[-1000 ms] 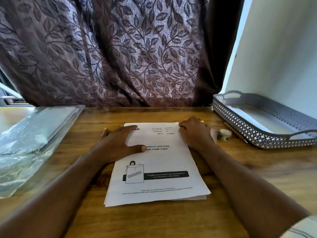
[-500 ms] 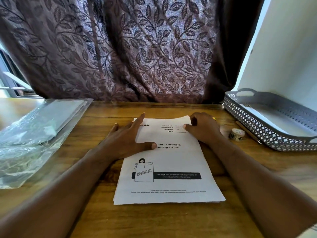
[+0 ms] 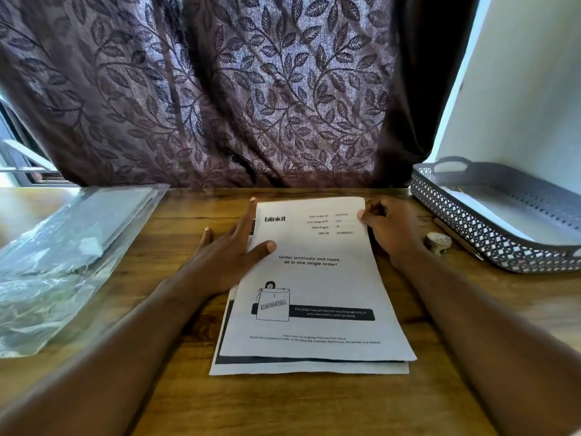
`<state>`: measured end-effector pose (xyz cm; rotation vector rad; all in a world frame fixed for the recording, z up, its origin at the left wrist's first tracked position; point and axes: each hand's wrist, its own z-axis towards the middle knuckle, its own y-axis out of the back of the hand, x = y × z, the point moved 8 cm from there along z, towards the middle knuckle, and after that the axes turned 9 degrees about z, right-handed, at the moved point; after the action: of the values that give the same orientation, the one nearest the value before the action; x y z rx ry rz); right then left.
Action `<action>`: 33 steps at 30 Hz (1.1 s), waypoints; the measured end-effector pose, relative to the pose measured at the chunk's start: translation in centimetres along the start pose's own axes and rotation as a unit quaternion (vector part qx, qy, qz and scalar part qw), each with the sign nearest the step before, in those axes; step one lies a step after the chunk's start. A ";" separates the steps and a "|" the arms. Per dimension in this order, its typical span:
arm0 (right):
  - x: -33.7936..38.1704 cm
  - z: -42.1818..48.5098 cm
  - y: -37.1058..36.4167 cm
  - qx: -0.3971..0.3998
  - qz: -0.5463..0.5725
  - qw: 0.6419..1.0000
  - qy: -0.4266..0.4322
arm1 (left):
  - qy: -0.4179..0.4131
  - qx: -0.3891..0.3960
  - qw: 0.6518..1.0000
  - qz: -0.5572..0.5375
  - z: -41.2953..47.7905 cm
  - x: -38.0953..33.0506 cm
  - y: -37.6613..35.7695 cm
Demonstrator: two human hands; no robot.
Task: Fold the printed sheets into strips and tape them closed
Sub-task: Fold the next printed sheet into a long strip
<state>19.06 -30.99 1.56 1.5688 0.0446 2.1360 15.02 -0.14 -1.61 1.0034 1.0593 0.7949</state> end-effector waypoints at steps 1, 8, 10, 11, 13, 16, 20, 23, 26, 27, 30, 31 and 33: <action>-0.1 -0.1 -0.1 0.005 0.040 0.999 -0.003 | 0.009 -0.023 0.999 -0.047 0.0 0.3 0.4; 0.8 -0.8 -0.6 0.051 0.192 0.980 0.000 | 0.053 -0.143 0.915 -0.374 -1.0 -0.1 4.1; 1.2 -1.0 -0.9 0.056 0.216 0.975 -0.003 | 0.082 -0.149 0.911 -0.377 -1.4 0.1 4.1; 1.3 -1.0 -1.0 0.063 0.229 0.971 -0.004 | 0.094 -0.152 0.909 -0.377 -1.5 0.2 4.0; 1.5 -1.3 -1.5 0.104 0.267 0.958 -0.004 | 0.115 -0.159 0.903 -0.383 -1.8 0.6 4.0; 1.4 -2.0 -2.6 0.195 0.318 0.927 -0.024 | 0.122 -0.165 0.891 -0.404 -1.9 0.9 4.2; 1.0 -2.1 -3.0 0.201 0.351 0.913 -0.063 | 0.114 -0.169 0.854 -0.479 -2.0 1.3 4.2; 1.1 -2.0 -2.7 0.192 0.368 0.906 -0.081 | 0.097 -0.161 0.829 -0.527 -1.9 1.5 4.2; 1.2 -2.0 -2.7 0.211 0.356 0.907 -0.083 | 0.080 -0.160 0.817 -0.549 -1.8 1.5 4.1; 1.2 -2.1 -2.8 0.217 0.354 0.906 -0.088 | 0.078 -0.161 0.817 -0.548 -1.8 1.5 4.1; 0.8 -2.0 -2.8 0.224 0.335 0.910 -0.093 | 0.096 -0.157 0.809 -0.558 -1.9 1.6 3.8; 0.9 -2.1 -2.9 0.227 0.326 0.913 -0.088 | 0.102 -0.156 0.806 -0.562 -1.8 1.7 3.7; 1.0 -2.0 -2.9 0.225 0.305 0.923 -0.070 | 0.098 -0.153 0.814 -0.551 -1.7 1.7 3.5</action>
<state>18.07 -27.53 0.88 2.2293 -0.0044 2.6013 13.69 3.08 0.85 -0.0751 1.3935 0.0689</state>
